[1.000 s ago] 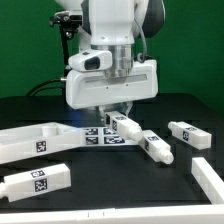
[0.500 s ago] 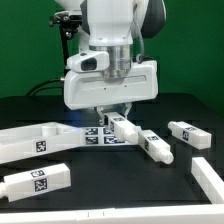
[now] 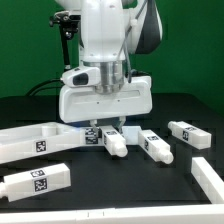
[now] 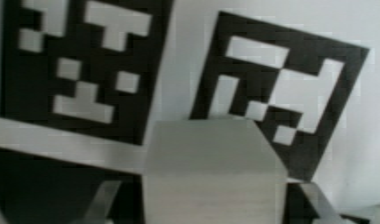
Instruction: Assemble desk
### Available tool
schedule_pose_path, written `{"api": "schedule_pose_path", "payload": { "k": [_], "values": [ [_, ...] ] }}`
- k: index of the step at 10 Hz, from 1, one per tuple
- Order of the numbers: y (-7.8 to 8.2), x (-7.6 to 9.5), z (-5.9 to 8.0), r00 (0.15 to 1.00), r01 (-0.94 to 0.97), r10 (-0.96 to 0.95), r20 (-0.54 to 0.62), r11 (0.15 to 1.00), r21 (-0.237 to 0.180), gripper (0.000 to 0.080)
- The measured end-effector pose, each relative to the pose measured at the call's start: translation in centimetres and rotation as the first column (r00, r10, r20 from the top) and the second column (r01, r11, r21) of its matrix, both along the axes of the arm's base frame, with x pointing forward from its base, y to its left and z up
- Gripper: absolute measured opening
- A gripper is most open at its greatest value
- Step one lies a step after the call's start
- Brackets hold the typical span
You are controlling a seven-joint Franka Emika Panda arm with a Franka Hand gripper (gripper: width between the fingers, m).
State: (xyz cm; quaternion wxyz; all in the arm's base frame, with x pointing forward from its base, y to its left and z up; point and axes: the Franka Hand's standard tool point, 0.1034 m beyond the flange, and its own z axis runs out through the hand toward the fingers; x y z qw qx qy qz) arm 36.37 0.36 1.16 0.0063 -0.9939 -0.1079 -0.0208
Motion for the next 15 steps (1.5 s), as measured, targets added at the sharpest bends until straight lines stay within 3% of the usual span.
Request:
{"api": "schedule_pose_path", "payload": {
  "k": [2, 3, 4, 5, 6, 8, 9, 10, 12, 15],
  "values": [
    [0.1, 0.3, 0.1, 1.0, -0.006, 0.006, 0.004, 1.0, 0.0, 0.0284],
    [0.1, 0.3, 0.1, 1.0, -0.006, 0.006, 0.005, 1.0, 0.0, 0.0401],
    [0.1, 0.4, 0.2, 1.0, -0.011, 0.011, 0.006, 1.0, -0.001, 0.0401],
    [-0.1, 0.6, 0.7, 1.0, -0.015, 0.015, -0.003, 1.0, 0.001, 0.0537],
    [-0.2, 1.0, 1.9, 1.0, -0.018, 0.018, -0.011, 1.0, 0.005, 0.0626],
    [1.5, 2.9, 4.9, 1.0, 0.005, -0.005, -0.028, 1.0, 0.022, 0.0642],
    [2.8, 3.9, 5.5, 1.0, 0.017, -0.017, -0.016, 1.0, 0.026, 0.0642],
    [4.3, 4.4, 5.3, 0.998, 0.061, -0.061, -0.002, 0.998, 0.03, 0.0649],
    [8.4, 4.6, 3.0, 0.998, 0.063, -0.063, -0.012, 0.997, 0.036, 0.0649],
    [10.0, 3.6, 0.9, 0.999, 0.029, -0.029, -0.013, 0.999, 0.034, 0.0649]
  ]
}}
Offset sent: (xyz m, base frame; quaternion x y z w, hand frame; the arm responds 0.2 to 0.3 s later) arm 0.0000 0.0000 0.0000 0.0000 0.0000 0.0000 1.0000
